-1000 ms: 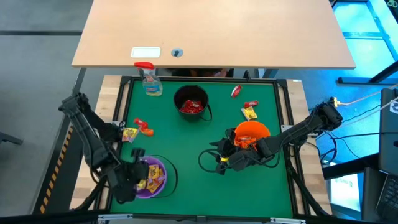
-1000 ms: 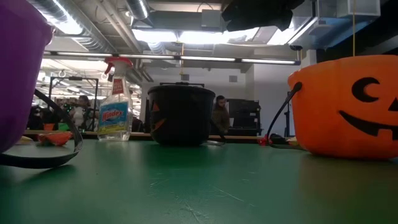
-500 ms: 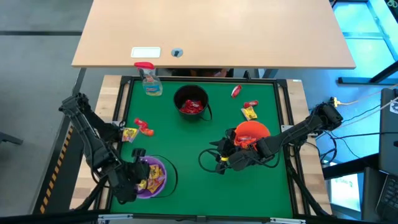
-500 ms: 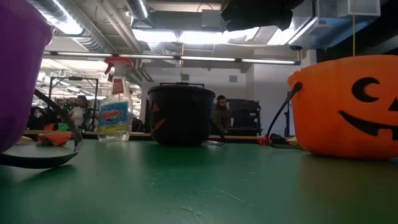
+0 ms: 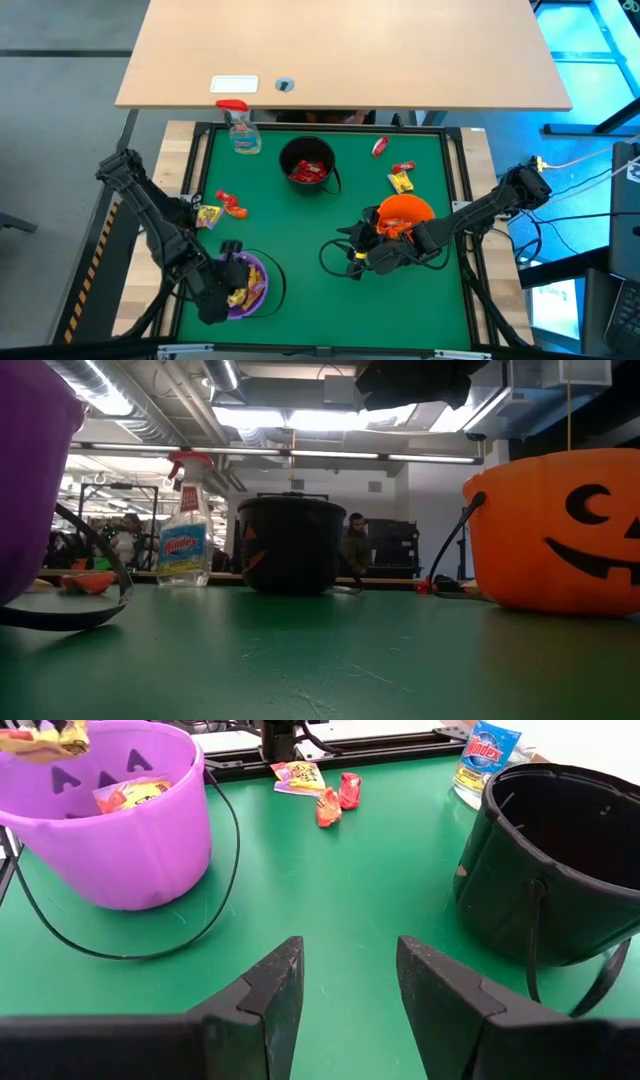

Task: Sort candy
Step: Put the yellow candy into the violet bucket

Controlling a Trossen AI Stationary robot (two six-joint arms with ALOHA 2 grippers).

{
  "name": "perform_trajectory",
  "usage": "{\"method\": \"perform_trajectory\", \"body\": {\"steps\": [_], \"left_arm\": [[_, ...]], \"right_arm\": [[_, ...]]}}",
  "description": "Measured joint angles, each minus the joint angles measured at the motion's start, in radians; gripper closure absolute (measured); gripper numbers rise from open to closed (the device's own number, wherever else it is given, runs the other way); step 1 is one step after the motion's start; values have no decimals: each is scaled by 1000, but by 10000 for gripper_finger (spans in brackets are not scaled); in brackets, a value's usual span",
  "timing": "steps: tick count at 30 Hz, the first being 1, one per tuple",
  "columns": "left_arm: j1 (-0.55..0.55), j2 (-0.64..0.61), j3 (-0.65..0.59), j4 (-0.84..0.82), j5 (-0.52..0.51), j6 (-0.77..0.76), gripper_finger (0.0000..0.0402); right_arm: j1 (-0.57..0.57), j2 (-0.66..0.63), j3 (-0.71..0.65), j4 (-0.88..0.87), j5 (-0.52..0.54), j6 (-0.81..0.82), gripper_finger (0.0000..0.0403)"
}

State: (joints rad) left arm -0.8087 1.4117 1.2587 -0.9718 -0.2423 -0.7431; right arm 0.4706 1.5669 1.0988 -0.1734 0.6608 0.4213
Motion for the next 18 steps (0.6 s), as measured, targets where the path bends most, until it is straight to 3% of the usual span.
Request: {"method": "perform_trajectory", "body": {"steps": [18], "left_arm": [[7,0,0,42,-26,42,401]], "right_arm": [[0,0,0,0,1,-7,244]]}}
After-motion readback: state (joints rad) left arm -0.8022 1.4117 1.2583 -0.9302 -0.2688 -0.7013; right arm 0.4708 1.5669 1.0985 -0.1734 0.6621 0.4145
